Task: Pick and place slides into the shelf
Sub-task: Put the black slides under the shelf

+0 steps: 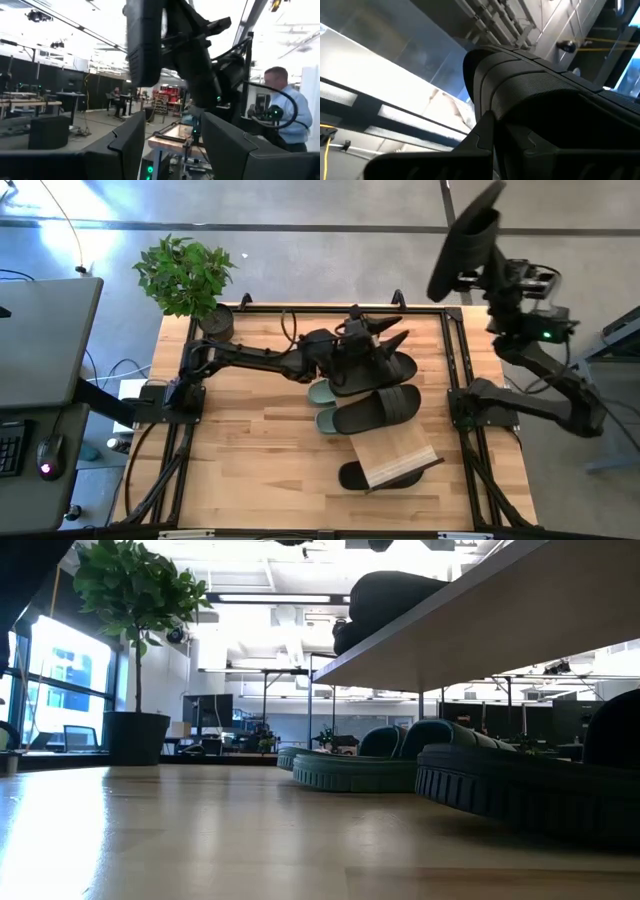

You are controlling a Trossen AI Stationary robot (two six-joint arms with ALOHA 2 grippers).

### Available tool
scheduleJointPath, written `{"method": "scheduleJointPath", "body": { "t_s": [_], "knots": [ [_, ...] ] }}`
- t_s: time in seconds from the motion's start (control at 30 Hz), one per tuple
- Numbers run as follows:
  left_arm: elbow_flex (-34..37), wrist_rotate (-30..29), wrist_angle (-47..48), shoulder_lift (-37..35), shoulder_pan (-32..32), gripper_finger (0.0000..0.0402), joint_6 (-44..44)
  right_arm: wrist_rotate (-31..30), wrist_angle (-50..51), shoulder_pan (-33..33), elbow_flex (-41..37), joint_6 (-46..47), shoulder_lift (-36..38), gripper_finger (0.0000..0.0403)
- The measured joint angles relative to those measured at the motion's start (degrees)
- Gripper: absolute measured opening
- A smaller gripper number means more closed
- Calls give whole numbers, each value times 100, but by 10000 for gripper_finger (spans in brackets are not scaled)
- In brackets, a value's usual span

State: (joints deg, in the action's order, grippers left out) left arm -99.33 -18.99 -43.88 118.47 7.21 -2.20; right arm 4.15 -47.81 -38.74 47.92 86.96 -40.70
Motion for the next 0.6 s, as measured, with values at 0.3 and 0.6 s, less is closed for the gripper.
{"method": "scheduleJointPath", "body": {
  "t_s": [0.3, 0.6],
  "knots": [
    [-145, -553, 405, -2, 32, 177, -460, -247, -728, 924, 0, -308, -714, 0],
    [-149, -617, 467, -17, 34, 177, -517, -377, -734, 1428, 0, -756, -846, 0]
  ]
}}
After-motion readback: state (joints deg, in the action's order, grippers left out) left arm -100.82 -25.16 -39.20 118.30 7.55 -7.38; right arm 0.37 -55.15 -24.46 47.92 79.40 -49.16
